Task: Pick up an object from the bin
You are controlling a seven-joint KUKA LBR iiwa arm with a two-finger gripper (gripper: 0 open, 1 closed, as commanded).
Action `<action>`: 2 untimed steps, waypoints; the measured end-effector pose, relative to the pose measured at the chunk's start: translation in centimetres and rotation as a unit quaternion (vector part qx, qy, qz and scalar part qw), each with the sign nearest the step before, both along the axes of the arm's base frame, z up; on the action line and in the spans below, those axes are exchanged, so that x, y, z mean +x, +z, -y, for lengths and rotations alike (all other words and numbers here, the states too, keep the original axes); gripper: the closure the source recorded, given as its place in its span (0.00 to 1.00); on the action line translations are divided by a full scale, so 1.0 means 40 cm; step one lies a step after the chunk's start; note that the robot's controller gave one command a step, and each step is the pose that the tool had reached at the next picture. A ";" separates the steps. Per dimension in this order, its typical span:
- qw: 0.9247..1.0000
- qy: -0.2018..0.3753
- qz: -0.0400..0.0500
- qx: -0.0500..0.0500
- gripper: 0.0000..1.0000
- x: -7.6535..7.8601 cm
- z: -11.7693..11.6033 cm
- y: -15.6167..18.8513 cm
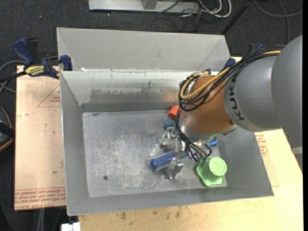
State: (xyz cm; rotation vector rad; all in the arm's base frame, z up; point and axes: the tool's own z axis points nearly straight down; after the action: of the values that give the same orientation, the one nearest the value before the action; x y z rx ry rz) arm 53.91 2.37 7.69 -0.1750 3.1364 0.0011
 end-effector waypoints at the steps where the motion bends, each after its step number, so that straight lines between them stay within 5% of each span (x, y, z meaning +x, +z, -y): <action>1: 1.000 0.000 0.006 0.001 1.00 0.009 -0.003 0.008; 2: 1.000 0.000 0.002 0.000 1.00 0.011 -0.004 0.048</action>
Offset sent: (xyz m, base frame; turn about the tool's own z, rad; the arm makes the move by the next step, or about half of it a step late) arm 0.0000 0.0000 0.0000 0.0000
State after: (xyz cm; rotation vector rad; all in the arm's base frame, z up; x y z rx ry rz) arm 54.37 2.52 9.61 -0.1759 3.1322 0.0015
